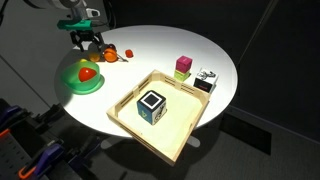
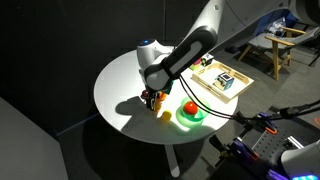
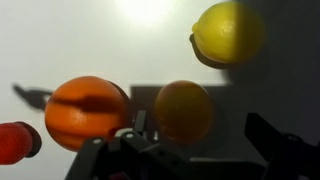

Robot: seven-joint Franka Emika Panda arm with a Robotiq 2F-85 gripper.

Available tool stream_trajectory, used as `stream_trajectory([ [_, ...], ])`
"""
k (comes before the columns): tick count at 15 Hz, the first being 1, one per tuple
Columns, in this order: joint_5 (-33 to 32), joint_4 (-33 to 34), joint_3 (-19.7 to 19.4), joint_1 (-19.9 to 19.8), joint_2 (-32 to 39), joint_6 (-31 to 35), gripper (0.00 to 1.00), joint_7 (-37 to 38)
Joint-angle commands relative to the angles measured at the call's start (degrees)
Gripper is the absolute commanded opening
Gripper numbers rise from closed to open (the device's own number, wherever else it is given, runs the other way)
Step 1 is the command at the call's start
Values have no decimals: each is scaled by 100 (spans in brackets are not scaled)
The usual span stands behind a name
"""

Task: Put the big red tomato in the green bowl, then put the apple in the green bowl and remove the soft toy block from the box

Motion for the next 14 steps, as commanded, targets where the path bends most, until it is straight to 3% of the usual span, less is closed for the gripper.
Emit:
stream_trajectory([
  [1,-83,19,-3,-21,40,94,100,-117],
  [4,-76,36,-3,-25,77,91,100,-128],
  [5,-76,46,-7,-23,92,93,75,-124],
  [6,-78,55,-6,-23,104,76,75,-134],
  [10,-88,81,-29,-1,123,47,42,-91],
  [11,-89,93,-31,3,115,42,36,-85],
  [14,-68,34,-53,37,3,-56,36,38],
])
